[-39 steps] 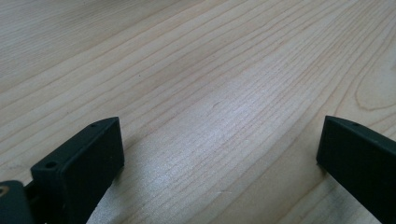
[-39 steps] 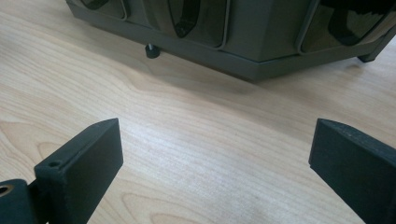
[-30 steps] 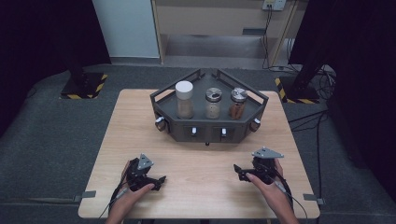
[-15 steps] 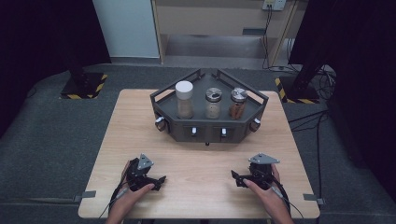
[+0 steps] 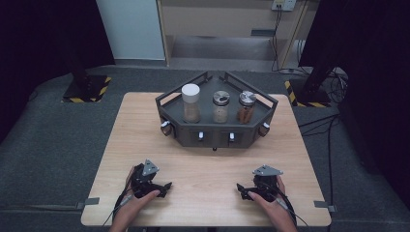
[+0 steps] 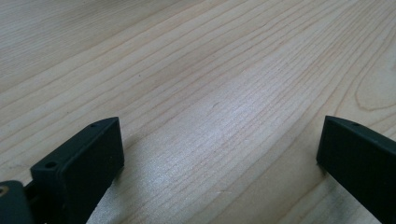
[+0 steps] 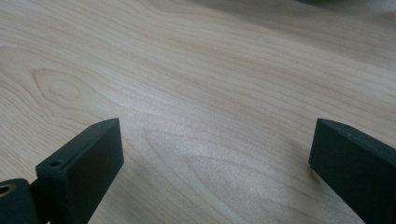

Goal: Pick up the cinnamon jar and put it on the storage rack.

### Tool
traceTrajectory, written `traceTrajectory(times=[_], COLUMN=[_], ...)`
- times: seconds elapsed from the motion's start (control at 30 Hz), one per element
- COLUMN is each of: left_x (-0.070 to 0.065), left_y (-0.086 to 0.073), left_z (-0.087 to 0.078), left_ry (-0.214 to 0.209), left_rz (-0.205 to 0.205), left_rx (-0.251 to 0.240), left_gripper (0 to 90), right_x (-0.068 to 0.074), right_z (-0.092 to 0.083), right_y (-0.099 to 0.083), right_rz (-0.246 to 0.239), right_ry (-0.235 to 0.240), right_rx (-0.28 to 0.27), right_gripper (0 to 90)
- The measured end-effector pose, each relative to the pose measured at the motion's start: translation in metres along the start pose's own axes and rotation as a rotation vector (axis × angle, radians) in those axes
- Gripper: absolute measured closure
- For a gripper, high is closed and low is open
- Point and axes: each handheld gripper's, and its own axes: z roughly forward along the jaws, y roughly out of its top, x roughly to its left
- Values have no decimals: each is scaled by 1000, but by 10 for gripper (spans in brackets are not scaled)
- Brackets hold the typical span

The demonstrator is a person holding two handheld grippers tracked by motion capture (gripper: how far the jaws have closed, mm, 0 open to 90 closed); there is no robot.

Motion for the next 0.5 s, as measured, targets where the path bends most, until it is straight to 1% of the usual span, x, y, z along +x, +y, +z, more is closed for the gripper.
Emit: traceTrajectory(times=[0.03,0.1,0.3,0.33,0.5], left_x=[0,0,0,0,0], left_y=[0,0,0,0,0], left_z=[0,0,0,0,0], left_ry=[0,0,-1,0,0], left_rz=[0,0,-1,-1,-1], left_rx=[0,0,0,0,0], left_gripper=[0,0,0,0,0], right_x=[0,2,6,7,8], right_z=[1,3,4,4,4], right_y=[0,-2,-1,1,1], right_rz=[3,-11,-29,-40,-41], right_ry=[1,-3,-16,-19,-21], right_rx=[5,4,15,22,23], right_gripper=[32,22,10,7,7])
